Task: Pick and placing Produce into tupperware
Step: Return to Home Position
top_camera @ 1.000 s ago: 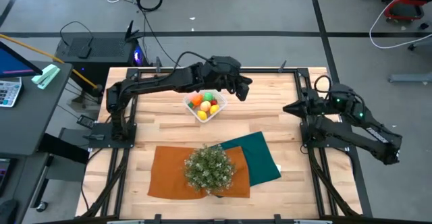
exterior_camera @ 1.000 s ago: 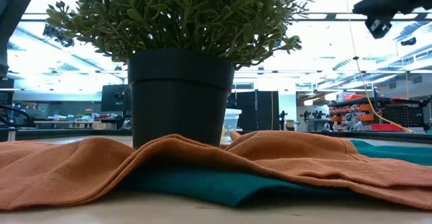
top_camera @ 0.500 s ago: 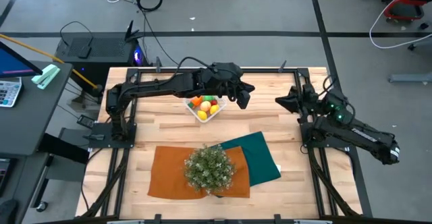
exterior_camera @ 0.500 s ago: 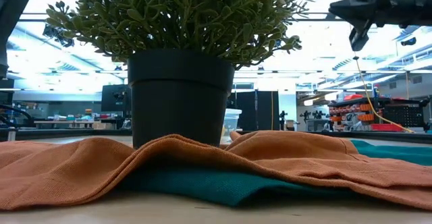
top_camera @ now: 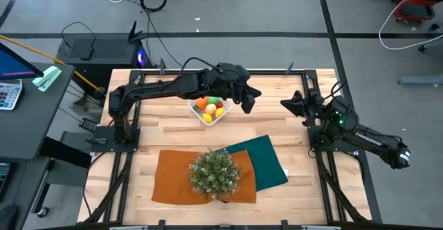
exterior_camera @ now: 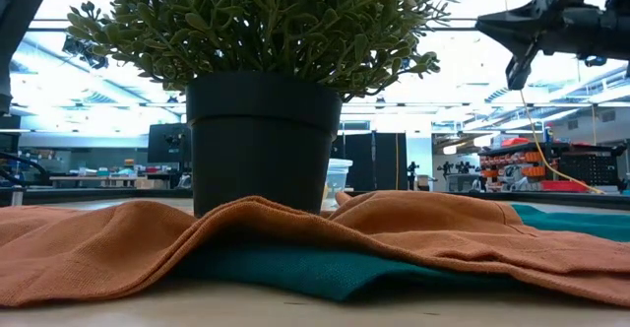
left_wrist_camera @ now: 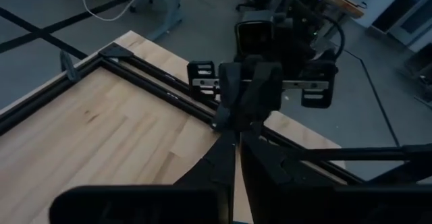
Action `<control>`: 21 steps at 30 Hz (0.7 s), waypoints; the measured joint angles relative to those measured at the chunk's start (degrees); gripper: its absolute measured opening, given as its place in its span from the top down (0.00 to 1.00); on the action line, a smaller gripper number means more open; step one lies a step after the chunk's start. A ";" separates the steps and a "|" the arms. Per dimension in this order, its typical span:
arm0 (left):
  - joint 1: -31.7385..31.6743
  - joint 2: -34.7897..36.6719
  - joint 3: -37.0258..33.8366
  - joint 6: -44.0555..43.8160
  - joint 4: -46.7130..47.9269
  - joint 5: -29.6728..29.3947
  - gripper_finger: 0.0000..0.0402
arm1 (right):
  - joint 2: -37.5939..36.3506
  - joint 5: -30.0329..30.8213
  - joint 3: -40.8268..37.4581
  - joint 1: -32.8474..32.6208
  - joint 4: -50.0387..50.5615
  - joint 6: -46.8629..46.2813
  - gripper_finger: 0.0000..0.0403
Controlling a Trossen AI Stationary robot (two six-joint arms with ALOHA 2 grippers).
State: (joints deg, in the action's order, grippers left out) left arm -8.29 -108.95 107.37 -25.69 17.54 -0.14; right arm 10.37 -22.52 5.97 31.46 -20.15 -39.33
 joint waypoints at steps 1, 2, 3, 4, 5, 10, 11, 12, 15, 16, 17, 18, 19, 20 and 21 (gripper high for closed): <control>-0.28 0.00 0.00 0.00 0.00 0.75 0.93 | 0.00 0.00 -0.41 -0.02 -0.43 0.02 1.00; -0.56 0.00 0.00 0.00 0.00 1.29 0.93 | 0.00 0.08 -1.00 -0.02 -1.47 -0.01 1.00; -0.78 0.00 0.00 0.00 0.00 1.62 0.93 | 0.00 0.18 -1.69 -0.02 -2.70 -0.26 1.00; -1.04 0.00 0.00 0.00 0.00 1.83 0.93 | 0.00 0.20 -2.53 -0.02 -4.47 -0.99 1.00; -1.29 0.00 0.00 0.01 0.00 1.94 0.93 | 0.00 0.20 -3.44 -0.02 -6.31 -2.04 1.00; -2.60 0.89 0.02 0.47 0.37 3.36 0.92 | 0.01 -2.10 -5.12 -1.39 -10.31 -4.31 1.00; -2.96 1.36 0.07 0.75 0.72 3.38 0.93 | 0.02 -3.39 -5.05 -2.14 -10.76 -3.48 1.00; -3.27 1.73 0.05 0.91 1.54 3.38 0.93 | 0.02 -4.20 -5.05 -3.00 -10.99 -3.20 1.00; -4.10 2.55 0.03 1.21 1.79 3.42 0.92 | 0.02 -4.79 -5.19 -6.28 -11.37 -3.07 1.00; -4.40 2.80 -0.02 1.32 2.21 3.50 0.92 | 0.03 -4.81 -5.21 -7.80 -11.29 -2.93 1.00; -4.59 2.89 0.00 1.36 1.52 3.53 0.92 | 0.04 -4.82 -5.22 -9.42 -10.91 -2.52 1.00; -4.87 3.08 0.07 1.34 1.48 3.53 0.92 | 0.07 -4.87 -5.22 -11.20 -10.81 -2.25 1.00; -5.16 3.43 0.05 1.33 2.12 3.54 0.92 | 0.07 -4.88 -5.24 -13.01 -10.87 -1.92 1.00; -5.39 3.62 0.00 1.35 2.33 3.54 0.91 | 0.07 -4.87 -5.24 -14.81 -11.00 -1.77 1.00; -5.45 3.73 0.00 1.32 1.94 3.54 0.92 | 0.05 -4.90 -5.24 -16.73 -11.01 -1.53 1.00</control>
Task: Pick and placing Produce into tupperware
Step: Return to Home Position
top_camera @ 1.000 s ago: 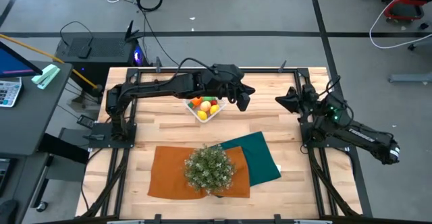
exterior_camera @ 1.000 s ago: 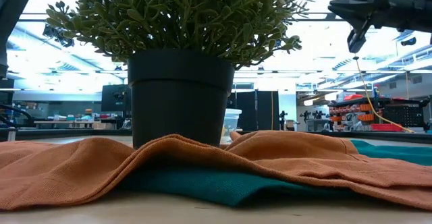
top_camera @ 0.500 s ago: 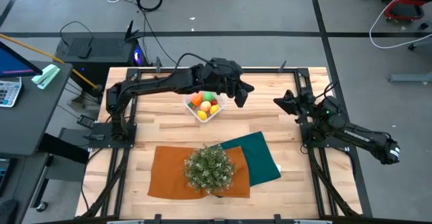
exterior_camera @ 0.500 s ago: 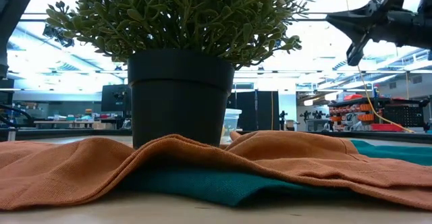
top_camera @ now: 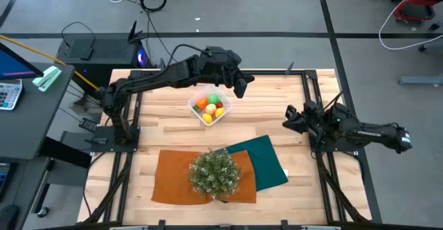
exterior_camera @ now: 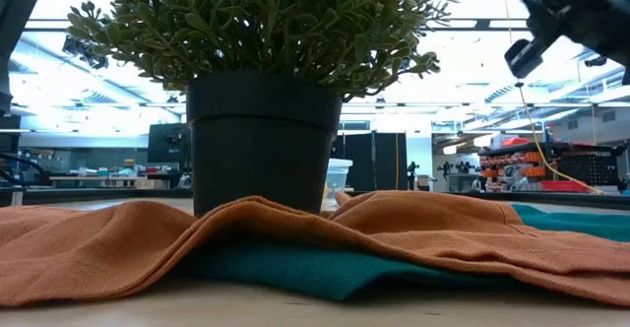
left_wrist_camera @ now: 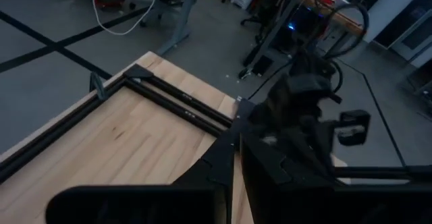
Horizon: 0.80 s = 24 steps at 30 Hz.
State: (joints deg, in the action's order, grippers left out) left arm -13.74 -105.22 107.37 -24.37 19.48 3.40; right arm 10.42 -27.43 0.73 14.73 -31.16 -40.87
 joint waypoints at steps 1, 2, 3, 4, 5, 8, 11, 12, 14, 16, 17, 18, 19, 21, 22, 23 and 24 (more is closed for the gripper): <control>-0.02 0.07 0.02 -0.01 -0.06 -0.03 0.92 | 0.01 -0.01 0.00 -1.91 0.01 0.31 1.00; -0.04 0.15 0.02 -0.03 0.00 -0.04 0.92 | 0.02 -0.15 0.00 -3.74 0.01 0.59 1.00; -0.04 0.34 0.02 -0.03 0.35 -0.04 0.92 | 0.02 -0.58 0.00 -5.62 0.08 0.69 1.00; -0.02 0.52 -0.02 -0.01 0.77 -0.04 0.92 | 0.02 -1.12 0.00 -7.24 0.17 0.83 1.00; 0.02 0.66 -0.02 0.01 0.65 -0.02 0.92 | 0.02 -1.56 0.00 -8.82 0.24 0.83 1.00; 0.08 0.97 0.00 -0.26 1.66 0.04 0.91 | 0.02 -1.83 -0.02 -12.93 1.41 1.41 1.00; 0.09 1.10 0.00 -0.16 2.43 0.00 0.90 | 0.02 -1.65 -0.02 -15.40 4.69 8.42 1.00; 0.09 1.20 0.00 -0.18 2.41 0.00 0.90 | 0.02 -1.67 -0.02 -15.93 6.26 12.01 1.00; 0.09 1.26 0.00 -0.25 2.25 0.00 0.90 | 0.02 -1.28 0.12 -16.63 10.10 20.41 1.00; 0.09 1.26 0.00 -0.25 2.37 -0.02 0.90 | 0.08 1.47 0.92 -16.87 15.44 27.82 1.00; 0.09 1.26 0.00 -0.25 2.38 -0.02 0.90 | 0.13 4.00 1.39 -16.84 17.04 30.87 1.00; 0.15 1.26 0.00 -0.25 2.34 -0.02 0.90 | 0.06 7.05 1.73 -16.82 18.05 33.47 1.00; 0.19 1.26 0.00 -0.25 2.34 -0.02 0.91 | 0.00 9.72 1.93 -16.82 18.91 35.91 1.00; 0.28 1.26 0.00 -0.39 2.36 -0.02 0.91 | -0.01 15.11 2.08 -16.82 20.00 40.36 1.00; 0.47 1.26 0.00 -0.45 2.36 -0.04 0.91 | 0.01 17.23 2.08 -16.79 20.72 41.76 1.00; 0.50 1.26 0.00 -0.43 2.33 -0.03 0.91 | 0.02 18.85 2.06 -16.77 21.18 42.40 1.00; 0.56 1.26 0.00 -0.42 2.32 -0.04 0.90 | 0.02 19.86 2.05 -16.76 21.12 42.69 1.00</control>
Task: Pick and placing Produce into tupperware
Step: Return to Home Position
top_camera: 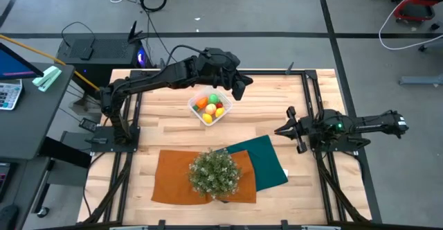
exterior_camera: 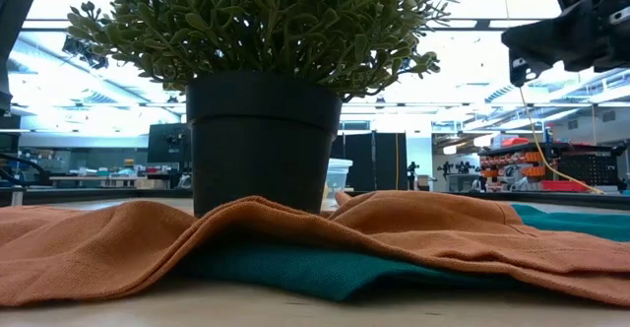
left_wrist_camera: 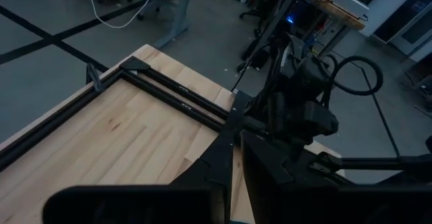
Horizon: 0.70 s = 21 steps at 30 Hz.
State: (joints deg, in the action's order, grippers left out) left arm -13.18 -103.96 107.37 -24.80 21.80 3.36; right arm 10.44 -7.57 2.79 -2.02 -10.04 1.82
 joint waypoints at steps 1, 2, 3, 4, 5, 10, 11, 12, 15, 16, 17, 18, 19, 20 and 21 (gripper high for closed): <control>0.18 0.00 0.00 0.00 0.03 -0.01 0.90 | -0.02 0.43 0.02 0.00 0.00 0.02 1.00; 0.27 0.00 0.00 0.00 0.07 -0.01 0.90 | -0.07 0.61 0.02 0.00 -0.04 0.00 1.00; 0.28 0.00 0.00 0.00 0.07 -0.02 0.90 | -0.13 0.68 0.04 0.00 -0.05 -0.01 1.00; 0.32 0.00 0.00 0.01 0.06 0.02 0.90 | -0.13 0.90 0.04 0.00 -0.03 0.00 1.00; 0.32 0.00 0.00 0.00 0.05 0.00 0.90 | -0.23 0.95 0.04 0.00 0.02 0.02 1.00; 0.27 0.00 0.00 0.05 0.09 -0.03 0.90 | -0.92 1.09 0.11 0.00 1.11 0.22 1.00; 0.27 0.00 0.00 0.12 0.10 -0.04 0.90 | -0.92 1.09 0.01 0.00 1.69 0.16 1.00; 0.27 -0.02 0.00 0.30 0.18 -0.04 0.90 | -0.92 1.11 -0.24 0.00 2.21 -0.10 1.00; 0.30 -0.02 0.00 0.60 0.46 -0.03 0.89 | -0.89 1.60 -0.57 0.00 4.21 -0.43 1.00; 0.30 -0.02 0.00 0.72 0.47 -0.03 0.89 | -0.87 1.73 -0.57 0.00 3.89 -0.28 1.00; 0.30 -0.02 0.00 1.11 0.48 -0.03 0.89 | -0.91 1.87 -0.57 0.00 3.80 -0.19 1.00; 0.29 -0.02 0.00 1.38 0.49 -0.05 0.89 | -0.96 2.27 -0.55 0.00 4.10 -0.14 1.00; 0.28 -0.02 0.00 1.46 0.48 -0.05 0.89 | -0.96 2.49 -0.52 0.00 4.72 -0.06 1.00; 0.27 -0.03 0.00 1.46 0.50 -0.05 0.89 | -0.92 2.89 -0.54 0.00 6.00 -0.06 1.00; 0.28 -0.04 0.00 1.46 0.51 -0.05 0.89 | -0.90 3.05 -0.55 0.00 6.89 -0.06 1.00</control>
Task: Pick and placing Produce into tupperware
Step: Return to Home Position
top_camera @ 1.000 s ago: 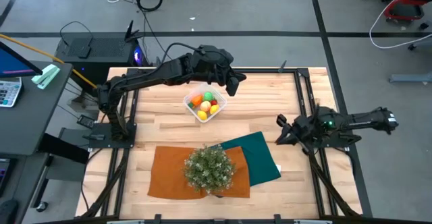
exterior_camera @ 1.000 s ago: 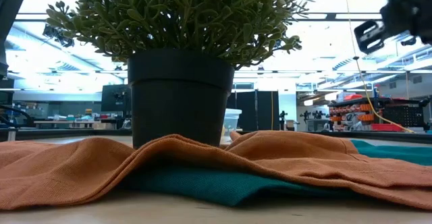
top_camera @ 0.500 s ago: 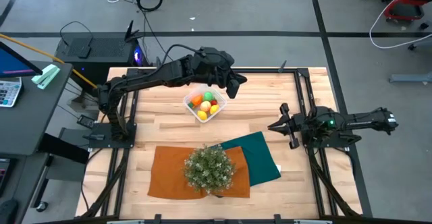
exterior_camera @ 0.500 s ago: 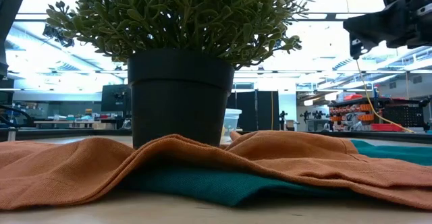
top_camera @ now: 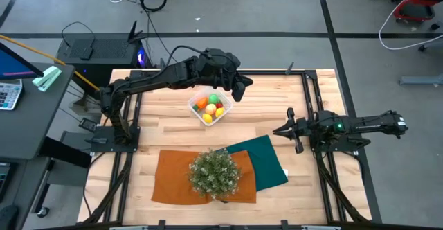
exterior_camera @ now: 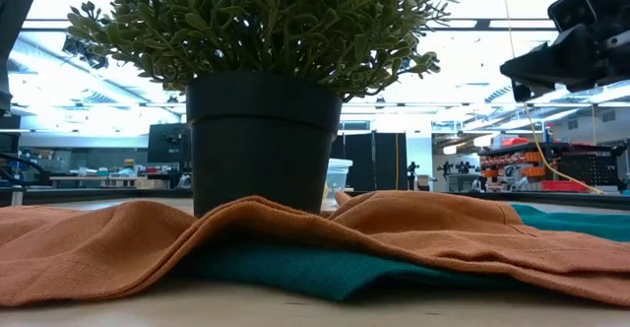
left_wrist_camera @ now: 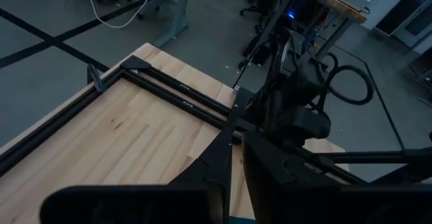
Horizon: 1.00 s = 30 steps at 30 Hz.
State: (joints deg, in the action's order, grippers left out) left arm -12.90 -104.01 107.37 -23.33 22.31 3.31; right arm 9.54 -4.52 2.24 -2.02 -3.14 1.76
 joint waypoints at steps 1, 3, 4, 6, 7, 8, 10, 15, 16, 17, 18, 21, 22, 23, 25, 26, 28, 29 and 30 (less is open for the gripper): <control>0.02 0.00 0.00 0.03 0.02 0.00 0.89 | 0.00 0.02 0.00 0.00 0.47 0.00 1.00; 0.02 0.00 0.00 0.26 0.02 0.00 0.89 | -0.02 0.08 0.00 0.00 0.92 0.02 1.00; 0.02 0.00 0.00 0.42 0.02 0.00 0.89 | -0.02 0.10 0.00 0.00 0.90 0.00 1.00; 0.01 -0.02 0.00 0.90 0.03 0.00 0.89 | 0.00 0.22 0.00 0.00 1.03 -0.04 1.00; 0.02 -0.02 0.00 1.28 0.04 0.00 0.90 | -0.02 0.56 0.00 0.00 1.06 -0.36 1.00; 0.00 -0.02 0.00 1.63 0.03 0.00 0.90 | -0.02 1.05 0.00 0.00 0.96 -0.96 1.00; 0.02 -0.02 0.00 2.15 -0.03 0.00 0.90 | 0.00 1.49 0.00 0.00 1.00 -2.42 1.00; 0.52 -0.07 0.00 5.32 -5.03 -0.14 0.90 | 0.00 1.65 0.00 0.00 1.01 -6.51 1.00; 0.69 -0.07 0.00 6.33 -7.22 -0.51 0.91 | 0.00 1.65 0.00 0.00 1.01 -6.51 1.00; 0.92 -0.07 0.00 7.32 -10.02 -1.24 0.91 | 0.00 1.63 0.00 0.00 0.99 -6.51 1.00; 1.02 -0.07 0.00 8.13 -13.00 -2.07 0.92 | 0.00 1.62 0.00 0.00 1.01 -6.51 1.00; 1.31 -0.07 0.02 11.41 -21.03 -3.52 0.94 | 0.03 1.62 0.00 0.00 0.99 -6.51 1.00; 1.31 -0.07 0.04 12.10 -22.74 -3.61 0.95 | 0.12 1.60 0.00 0.00 0.99 -6.51 1.00; 1.29 -0.07 0.07 12.69 -24.09 -3.74 0.96 | 0.22 1.60 0.00 0.00 0.98 -6.51 1.00; 1.30 -0.15 0.07 14.02 -25.81 -4.53 0.98 | 0.22 1.56 0.00 0.00 1.06 -6.51 1.00; 1.57 -0.64 0.09 14.75 -27.22 -5.05 0.99 | 0.22 1.52 0.00 0.00 1.01 -6.51 1.00; 1.97 -1.53 -0.34 15.06 -30.26 -5.67 0.99 | 0.22 1.45 0.00 0.00 1.03 -6.51 1.00; 2.28 -1.90 -1.85 15.00 -33.55 -5.66 0.98 | 0.22 1.45 0.00 0.00 1.03 -6.51 1.00; 2.60 -1.99 -4.34 14.36 -38.68 -5.59 0.97 | 0.22 1.45 0.00 0.00 1.01 -6.51 1.00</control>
State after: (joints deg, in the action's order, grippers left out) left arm -10.30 -106.00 103.04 -8.97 -16.37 -2.28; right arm 9.76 -3.07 2.24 -2.02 -2.13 -4.75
